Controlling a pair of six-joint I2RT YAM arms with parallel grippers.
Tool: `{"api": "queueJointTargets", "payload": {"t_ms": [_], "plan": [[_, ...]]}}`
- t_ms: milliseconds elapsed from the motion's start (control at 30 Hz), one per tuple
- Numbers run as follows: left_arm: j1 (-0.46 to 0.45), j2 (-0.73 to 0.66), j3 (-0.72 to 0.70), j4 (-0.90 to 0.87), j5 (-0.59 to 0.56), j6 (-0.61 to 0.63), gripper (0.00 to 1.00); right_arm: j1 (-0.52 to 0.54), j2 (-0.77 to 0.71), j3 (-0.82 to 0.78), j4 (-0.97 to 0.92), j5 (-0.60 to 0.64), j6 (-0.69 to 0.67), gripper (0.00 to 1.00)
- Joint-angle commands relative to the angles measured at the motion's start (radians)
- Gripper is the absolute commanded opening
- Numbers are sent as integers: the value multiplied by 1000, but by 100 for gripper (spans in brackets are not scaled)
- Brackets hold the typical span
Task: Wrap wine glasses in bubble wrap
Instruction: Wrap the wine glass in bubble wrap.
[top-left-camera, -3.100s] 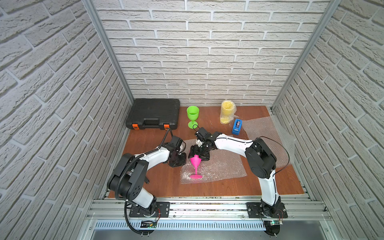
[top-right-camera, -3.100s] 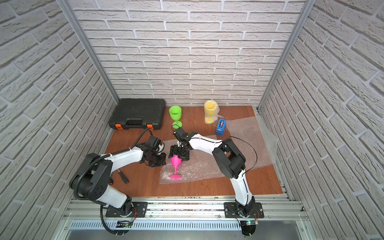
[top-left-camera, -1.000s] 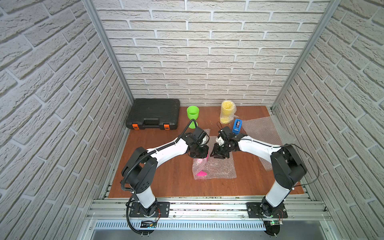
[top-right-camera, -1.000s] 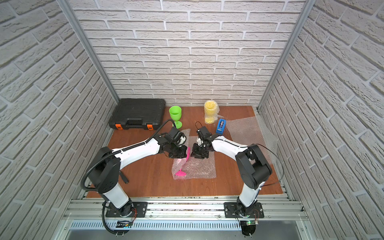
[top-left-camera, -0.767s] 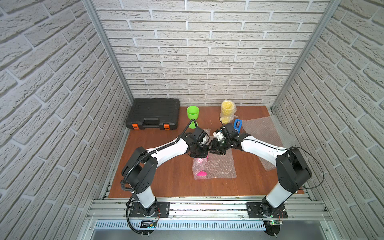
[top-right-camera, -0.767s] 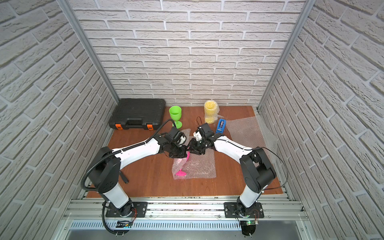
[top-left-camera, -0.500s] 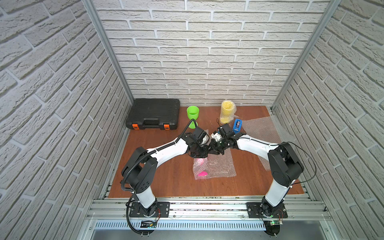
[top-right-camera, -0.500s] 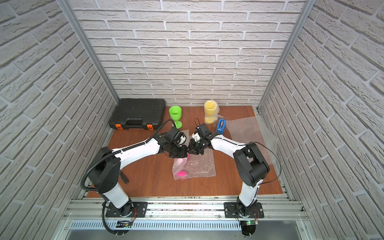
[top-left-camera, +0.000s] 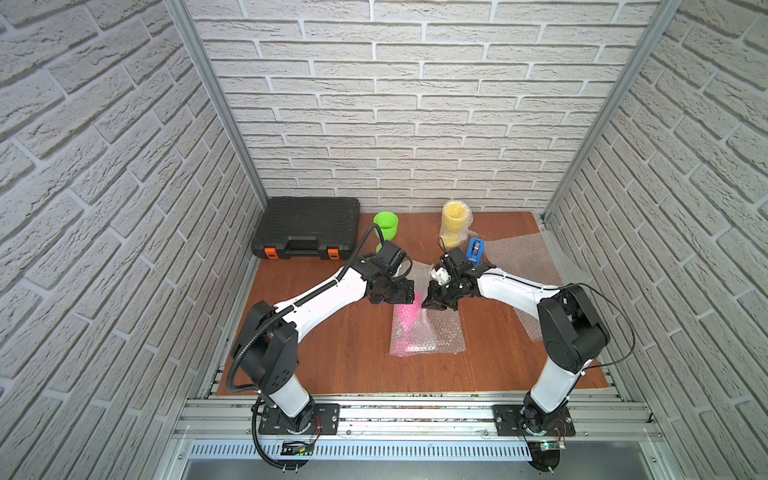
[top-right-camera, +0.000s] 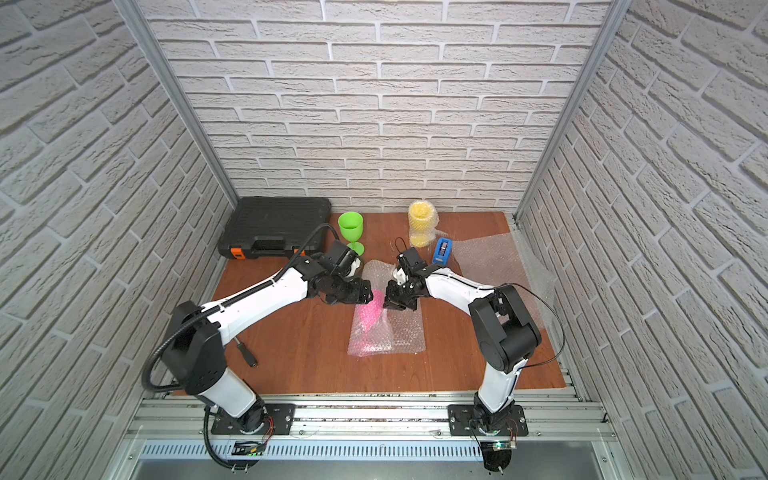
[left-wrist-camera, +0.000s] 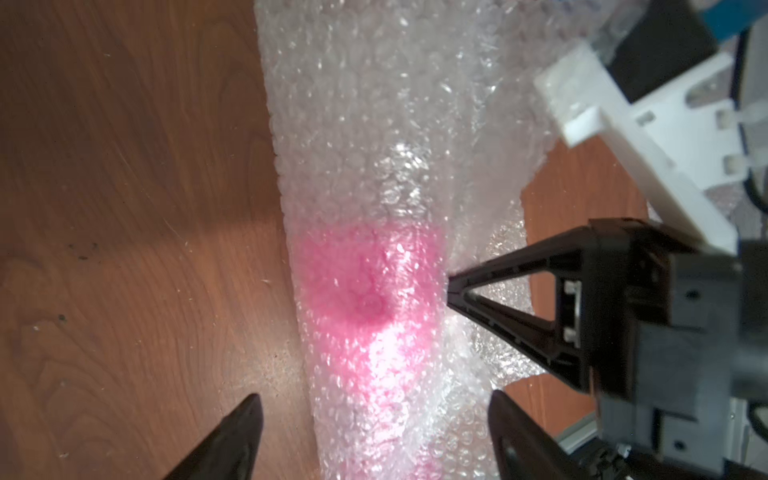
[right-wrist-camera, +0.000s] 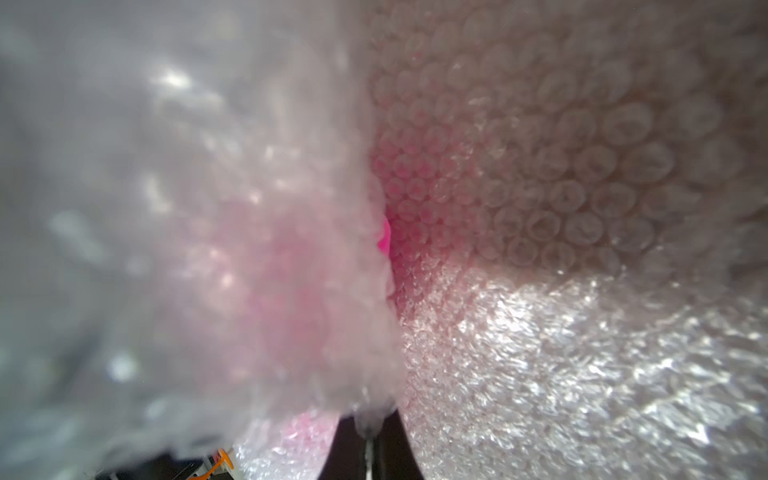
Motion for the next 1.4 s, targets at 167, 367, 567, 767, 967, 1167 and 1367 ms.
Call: {"api": "queueJointTargets", "payload": {"t_ms": [167,367,567,767,967,1167,1367], "plan": [[-29,194,148,-76,-57,30,98,-21,-9,-41,7,14,-32,4],[-31,298,208,-76,-49,24,98,-28,4,-54,33,6,-33,5],[-26,330,175,-22,-7,5,95,-35,-20,-48,-19,67,-59,13],[6,275,65,108,52,-16,83,-38,-82,-42,-102,127,-82,27],[88,147,-153,400,207,-70,77,-33,-155,-65,-135,88,-94,37],[195,52,-371,724,364,-168,74,23,-159,-90,-125,-69,-113,33],[288,3,-561,1083,466,-313,72,118,-89,-73,-138,-76,-107,22]]}}
